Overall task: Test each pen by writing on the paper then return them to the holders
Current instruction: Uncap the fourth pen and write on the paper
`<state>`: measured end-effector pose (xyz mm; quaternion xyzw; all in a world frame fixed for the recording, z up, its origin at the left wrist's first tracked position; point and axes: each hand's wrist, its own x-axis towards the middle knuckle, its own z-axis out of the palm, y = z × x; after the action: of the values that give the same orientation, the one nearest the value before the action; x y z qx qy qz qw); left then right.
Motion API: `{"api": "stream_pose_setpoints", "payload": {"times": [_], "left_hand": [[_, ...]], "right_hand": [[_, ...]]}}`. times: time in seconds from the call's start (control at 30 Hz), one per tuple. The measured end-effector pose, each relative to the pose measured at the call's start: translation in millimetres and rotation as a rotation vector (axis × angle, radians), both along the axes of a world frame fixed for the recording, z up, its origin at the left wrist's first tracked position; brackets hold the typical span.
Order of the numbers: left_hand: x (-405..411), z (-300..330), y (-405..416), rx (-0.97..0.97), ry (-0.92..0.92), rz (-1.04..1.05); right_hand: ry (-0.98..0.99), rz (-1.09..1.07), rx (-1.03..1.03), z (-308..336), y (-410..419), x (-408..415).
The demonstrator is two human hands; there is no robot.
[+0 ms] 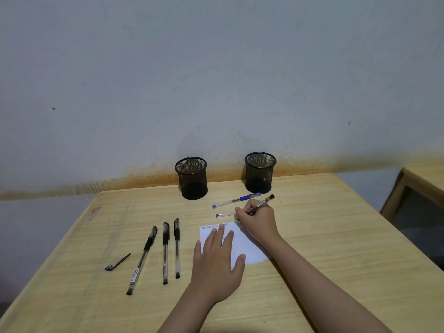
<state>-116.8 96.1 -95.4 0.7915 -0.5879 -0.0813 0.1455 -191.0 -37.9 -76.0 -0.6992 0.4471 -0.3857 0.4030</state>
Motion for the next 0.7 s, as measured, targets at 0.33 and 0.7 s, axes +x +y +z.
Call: {"api": "stream_pose_setpoints", "payload": {"times": [0.33, 0.7], "left_hand": [[1.3, -1.5, -0.4, -0.001, 0.005, -0.004], [-0.1, 0.8, 0.2, 0.008, 0.026, 0.000]], "right_hand": [[0.013, -0.026, -0.036, 0.3, 2.1, 0.8], [-0.051, -0.116, -0.049, 2.9, 8.6, -2.0]]}}
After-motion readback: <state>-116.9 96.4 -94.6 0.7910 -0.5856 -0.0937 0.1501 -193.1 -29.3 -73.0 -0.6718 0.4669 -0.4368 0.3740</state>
